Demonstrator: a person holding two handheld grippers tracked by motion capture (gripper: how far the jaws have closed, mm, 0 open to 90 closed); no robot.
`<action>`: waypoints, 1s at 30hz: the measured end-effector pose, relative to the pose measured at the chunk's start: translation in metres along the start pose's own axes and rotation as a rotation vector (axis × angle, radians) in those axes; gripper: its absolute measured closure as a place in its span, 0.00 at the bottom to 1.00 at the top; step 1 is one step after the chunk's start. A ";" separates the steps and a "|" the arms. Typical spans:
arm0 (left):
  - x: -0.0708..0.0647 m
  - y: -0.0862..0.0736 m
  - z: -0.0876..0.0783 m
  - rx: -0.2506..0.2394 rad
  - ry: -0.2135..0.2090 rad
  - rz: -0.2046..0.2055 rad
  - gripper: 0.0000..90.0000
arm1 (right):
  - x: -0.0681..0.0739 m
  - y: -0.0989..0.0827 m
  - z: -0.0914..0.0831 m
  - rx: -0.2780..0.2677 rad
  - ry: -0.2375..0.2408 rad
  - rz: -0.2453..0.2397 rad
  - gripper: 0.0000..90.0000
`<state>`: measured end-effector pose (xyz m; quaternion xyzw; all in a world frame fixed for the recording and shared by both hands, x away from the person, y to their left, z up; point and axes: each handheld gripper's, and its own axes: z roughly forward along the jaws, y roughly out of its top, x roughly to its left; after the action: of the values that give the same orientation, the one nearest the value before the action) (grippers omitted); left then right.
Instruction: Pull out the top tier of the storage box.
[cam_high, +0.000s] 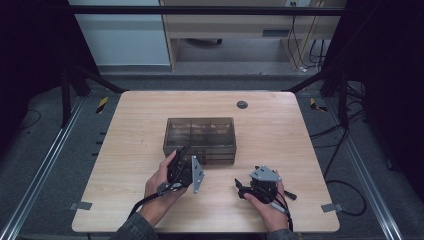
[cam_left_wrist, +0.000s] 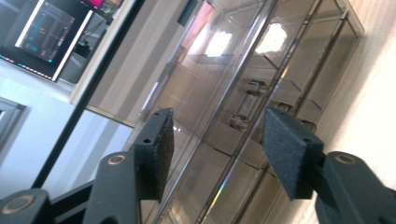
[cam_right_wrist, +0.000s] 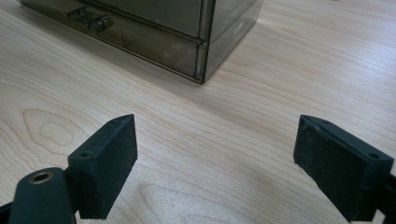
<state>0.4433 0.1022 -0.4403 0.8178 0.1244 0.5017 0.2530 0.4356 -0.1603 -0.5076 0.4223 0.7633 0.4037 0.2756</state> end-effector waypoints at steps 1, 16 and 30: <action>-0.001 0.000 0.000 -0.008 0.003 -0.004 0.53 | 0.000 0.000 0.000 0.000 0.000 -0.001 0.16; -0.014 0.001 0.004 -0.006 0.056 0.116 0.65 | -0.001 0.000 0.000 -0.003 0.001 0.007 0.18; -0.025 0.003 0.007 0.002 0.091 0.186 0.72 | -0.001 0.000 -0.001 -0.005 0.001 0.007 0.23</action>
<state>0.4374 0.0863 -0.4605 0.8025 0.0598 0.5594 0.1987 0.4356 -0.1617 -0.5075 0.4241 0.7611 0.4067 0.2748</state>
